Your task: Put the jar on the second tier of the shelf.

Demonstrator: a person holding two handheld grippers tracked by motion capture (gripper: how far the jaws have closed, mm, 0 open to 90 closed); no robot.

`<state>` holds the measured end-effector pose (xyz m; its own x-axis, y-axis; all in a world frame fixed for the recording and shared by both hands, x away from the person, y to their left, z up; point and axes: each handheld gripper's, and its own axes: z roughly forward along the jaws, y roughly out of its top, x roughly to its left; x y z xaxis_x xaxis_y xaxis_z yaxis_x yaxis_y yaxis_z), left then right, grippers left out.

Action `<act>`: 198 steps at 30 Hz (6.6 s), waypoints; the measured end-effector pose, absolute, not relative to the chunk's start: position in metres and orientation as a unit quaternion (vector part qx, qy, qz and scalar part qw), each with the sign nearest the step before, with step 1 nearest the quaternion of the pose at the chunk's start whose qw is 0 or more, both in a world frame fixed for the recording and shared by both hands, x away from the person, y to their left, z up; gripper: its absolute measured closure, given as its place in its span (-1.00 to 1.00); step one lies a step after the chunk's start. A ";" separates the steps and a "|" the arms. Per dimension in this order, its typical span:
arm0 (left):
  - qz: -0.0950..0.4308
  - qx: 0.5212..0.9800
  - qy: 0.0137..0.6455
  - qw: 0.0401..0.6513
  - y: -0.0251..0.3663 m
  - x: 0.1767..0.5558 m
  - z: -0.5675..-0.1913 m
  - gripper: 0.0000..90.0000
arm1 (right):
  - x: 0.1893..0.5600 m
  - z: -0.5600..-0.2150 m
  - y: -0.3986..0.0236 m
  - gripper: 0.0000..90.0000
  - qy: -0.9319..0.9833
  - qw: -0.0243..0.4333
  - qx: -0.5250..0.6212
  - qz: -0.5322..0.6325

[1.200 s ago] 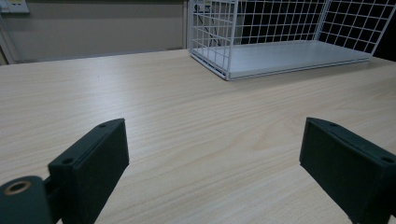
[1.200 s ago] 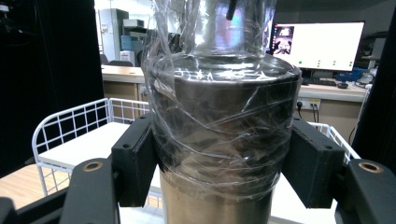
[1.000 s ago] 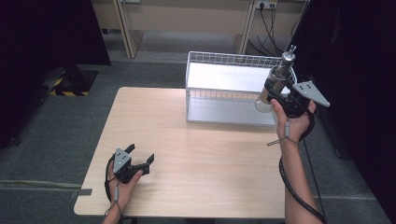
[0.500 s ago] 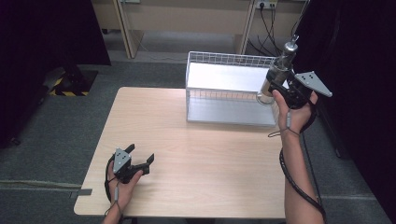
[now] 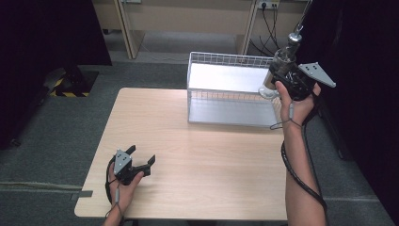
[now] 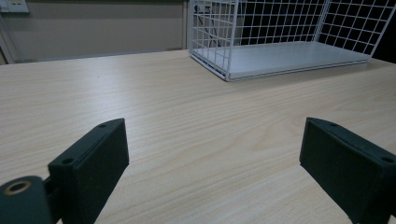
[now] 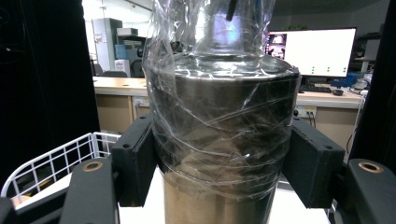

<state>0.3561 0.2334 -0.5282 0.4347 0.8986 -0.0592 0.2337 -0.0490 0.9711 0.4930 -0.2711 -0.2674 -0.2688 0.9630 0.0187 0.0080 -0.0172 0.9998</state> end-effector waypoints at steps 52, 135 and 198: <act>0.306 0.655 0.433 0.538 0.234 0.357 -0.528 -0.83 | 0.566 -0.256 -0.266 -0.24 0.558 0.404 0.472 0.550; 0.311 0.660 0.428 0.534 0.232 0.356 -0.528 -0.83 | 0.517 -0.302 -0.249 -0.77 0.613 0.361 0.460 0.531; 0.313 0.662 0.427 0.531 0.231 0.356 -0.528 -0.83 | 0.456 -0.375 -0.255 -0.78 0.650 0.301 0.450 0.534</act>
<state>0.3559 0.2309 -0.5280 0.4403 0.8970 -0.0386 0.2335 -0.0728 0.9696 0.4563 -0.2549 -0.3750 -0.4150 0.9054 0.0901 0.2632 0.0247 0.9644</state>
